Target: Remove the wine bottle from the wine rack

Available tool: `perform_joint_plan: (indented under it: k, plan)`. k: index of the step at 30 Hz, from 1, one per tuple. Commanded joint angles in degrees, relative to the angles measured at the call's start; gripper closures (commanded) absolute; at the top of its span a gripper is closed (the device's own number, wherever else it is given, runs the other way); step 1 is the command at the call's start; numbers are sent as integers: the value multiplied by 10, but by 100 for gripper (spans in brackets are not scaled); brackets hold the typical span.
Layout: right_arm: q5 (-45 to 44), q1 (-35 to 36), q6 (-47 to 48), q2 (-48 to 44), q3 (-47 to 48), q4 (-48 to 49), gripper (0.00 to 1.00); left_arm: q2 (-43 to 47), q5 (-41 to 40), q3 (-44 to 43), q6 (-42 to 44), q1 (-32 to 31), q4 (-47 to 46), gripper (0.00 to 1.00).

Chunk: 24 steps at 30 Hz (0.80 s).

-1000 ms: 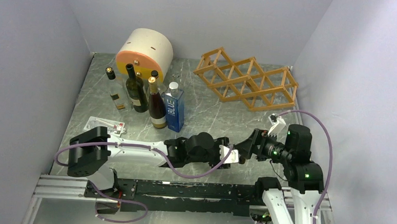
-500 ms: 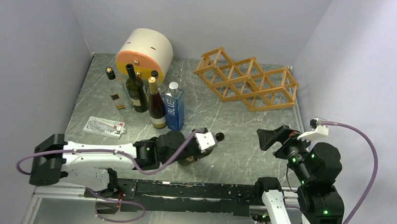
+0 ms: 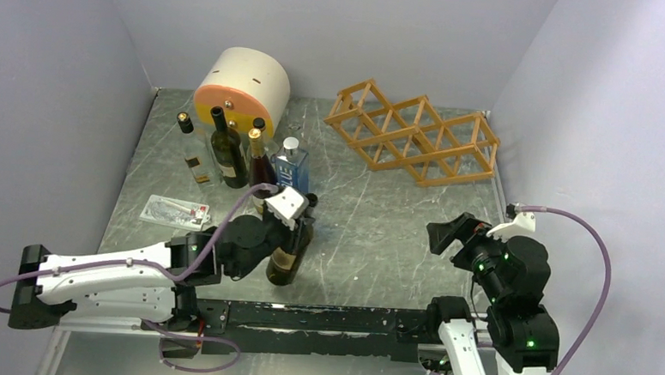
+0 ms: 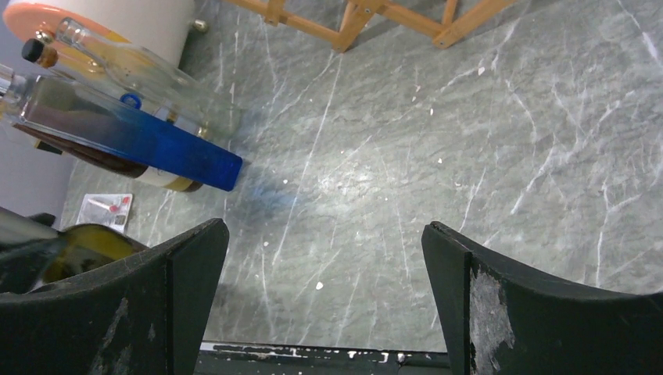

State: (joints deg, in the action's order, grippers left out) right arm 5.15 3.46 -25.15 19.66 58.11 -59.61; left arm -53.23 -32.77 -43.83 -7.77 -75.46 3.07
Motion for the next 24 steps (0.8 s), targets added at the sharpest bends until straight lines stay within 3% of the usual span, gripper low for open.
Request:
perform_joint_plan:
  k: [1, 9, 13, 16, 18, 24]
  plan:
    - [9, 5, -4, -5, -21, 19, 0, 44, -85, -9, -82, 23, 51, 93]
    - [9, 4, 0, 0, -28, 22, 0, 60, -140, -40, -203, 123, 224, 93]
    - [9, 5, -2, -5, -39, 25, 0, 107, -189, -13, -188, 168, 209, 93]
    - [10, 4, -3, -10, -41, 26, 0, 157, -227, 34, -143, 189, 128, 93]
    - [7, 5, -3, -11, -41, 26, 0, 189, -245, 65, -64, 201, 36, 93]
    - [8, 5, -2, -12, -41, 25, 0, 222, -242, 167, 171, 237, -339, 93]
